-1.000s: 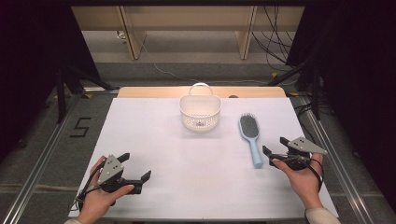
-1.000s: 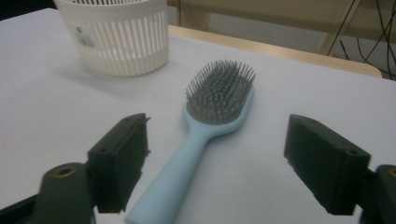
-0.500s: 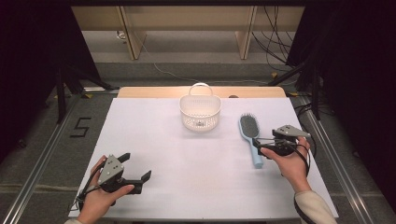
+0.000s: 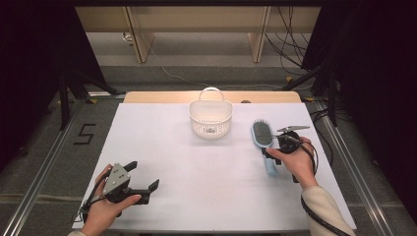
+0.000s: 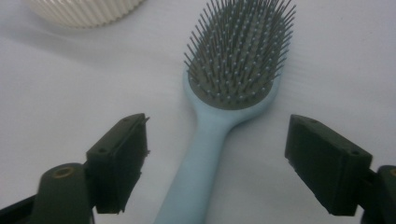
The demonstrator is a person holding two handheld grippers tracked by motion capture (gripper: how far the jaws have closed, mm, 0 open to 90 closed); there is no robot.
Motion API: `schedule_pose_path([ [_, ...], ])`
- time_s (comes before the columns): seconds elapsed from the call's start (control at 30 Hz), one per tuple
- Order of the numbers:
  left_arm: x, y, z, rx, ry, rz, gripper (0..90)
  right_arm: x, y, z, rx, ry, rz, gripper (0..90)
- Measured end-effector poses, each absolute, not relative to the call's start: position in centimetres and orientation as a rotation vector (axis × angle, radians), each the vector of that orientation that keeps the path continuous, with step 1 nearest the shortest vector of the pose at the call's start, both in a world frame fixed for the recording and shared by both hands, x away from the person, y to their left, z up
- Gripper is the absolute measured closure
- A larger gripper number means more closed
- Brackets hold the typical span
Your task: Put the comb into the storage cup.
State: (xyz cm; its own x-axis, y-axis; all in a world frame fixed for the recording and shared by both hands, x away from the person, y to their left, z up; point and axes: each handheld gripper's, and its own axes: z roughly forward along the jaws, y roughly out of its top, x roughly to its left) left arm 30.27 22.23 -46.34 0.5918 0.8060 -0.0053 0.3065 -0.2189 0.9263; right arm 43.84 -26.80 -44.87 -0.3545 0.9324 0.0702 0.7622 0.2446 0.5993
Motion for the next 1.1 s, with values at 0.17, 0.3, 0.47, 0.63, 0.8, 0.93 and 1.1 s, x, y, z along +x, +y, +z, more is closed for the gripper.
schedule_pose_path([
  [0.17, 30.2, 22.2, -46.4, 1.794, 0.906, 0.598, 2.8, 45.6, -25.6, -45.0, 1.711, 2.328, 0.620, 26.9],
  [0.3, 30.2, 22.2, -46.4, 1.794, 0.902, 0.596, 2.9, 46.9, -24.8, -44.9, 1.717, 2.384, 0.506, 27.9],
  [0.47, 30.2, 22.2, -46.4, 1.796, 0.899, 0.592, 3.1, 48.0, -24.2, -45.2, 1.749, 2.389, 0.419, 30.6],
  [0.63, 30.3, 22.2, -46.4, 1.796, 0.899, 0.591, 3.1, 48.6, -24.0, -45.4, 1.792, 2.366, 0.383, 33.6],
  [0.8, 30.3, 22.2, -46.4, 1.797, 0.898, 0.592, 3.3, 48.9, -23.8, -45.6, 1.807, 2.369, 0.337, 37.5],
  [0.93, 30.2, 22.1, -46.4, 1.797, 0.896, 0.589, 3.4, 49.1, -23.7, -45.6, 1.812, 2.364, 0.316, 41.2],
  [1.1, 30.3, 22.1, -46.4, 1.796, 0.895, 0.589, 3.6, 49.3, -23.5, -45.6, 1.822, 2.371, 0.272, 43.4],
])
